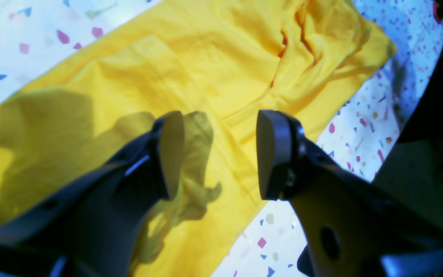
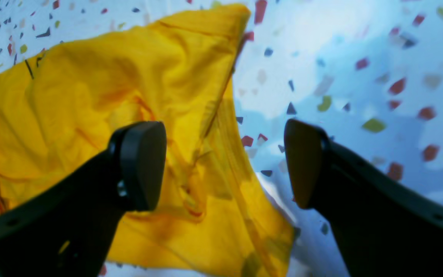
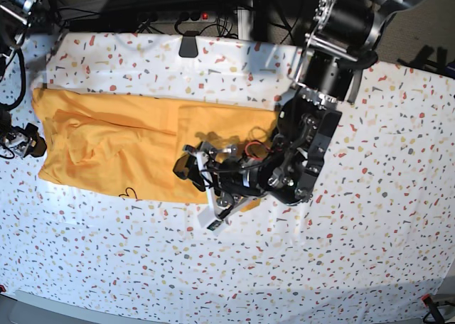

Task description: Fold the T-shirt properly

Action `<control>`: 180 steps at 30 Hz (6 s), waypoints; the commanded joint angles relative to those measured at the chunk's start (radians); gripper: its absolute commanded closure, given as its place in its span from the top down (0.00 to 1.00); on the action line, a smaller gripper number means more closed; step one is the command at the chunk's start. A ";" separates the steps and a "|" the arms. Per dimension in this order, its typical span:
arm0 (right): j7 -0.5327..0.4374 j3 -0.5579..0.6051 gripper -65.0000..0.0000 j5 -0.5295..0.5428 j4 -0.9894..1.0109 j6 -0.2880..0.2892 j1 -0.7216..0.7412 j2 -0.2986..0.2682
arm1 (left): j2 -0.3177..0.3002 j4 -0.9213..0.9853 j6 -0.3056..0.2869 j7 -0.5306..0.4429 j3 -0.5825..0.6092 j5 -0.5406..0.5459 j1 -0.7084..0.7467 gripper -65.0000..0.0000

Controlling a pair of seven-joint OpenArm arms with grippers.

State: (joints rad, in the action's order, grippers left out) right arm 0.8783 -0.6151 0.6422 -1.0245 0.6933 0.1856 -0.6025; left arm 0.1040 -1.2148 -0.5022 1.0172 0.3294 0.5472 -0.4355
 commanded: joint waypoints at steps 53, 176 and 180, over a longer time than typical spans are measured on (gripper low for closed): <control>0.097 0.367 0.07 0.222 0.257 0.005 0.114 -0.054 | -0.040 -0.018 0.088 0.031 0.000 -0.167 0.038 0.46; 0.267 0.485 0.39 -0.165 -0.333 -0.069 0.321 0.554 | -0.423 -0.444 0.540 0.089 -0.001 -0.932 0.114 0.46; 0.267 0.485 0.39 -0.165 -0.333 -0.085 0.261 0.561 | -0.423 -0.444 0.540 0.089 -0.001 -0.932 0.114 0.46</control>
State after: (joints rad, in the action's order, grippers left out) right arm 1.1576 -0.1310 0.4511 -1.3418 0.6128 0.4168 -0.0437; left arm -0.3126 -1.6390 0.0269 1.1114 0.3340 -0.3656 -0.2966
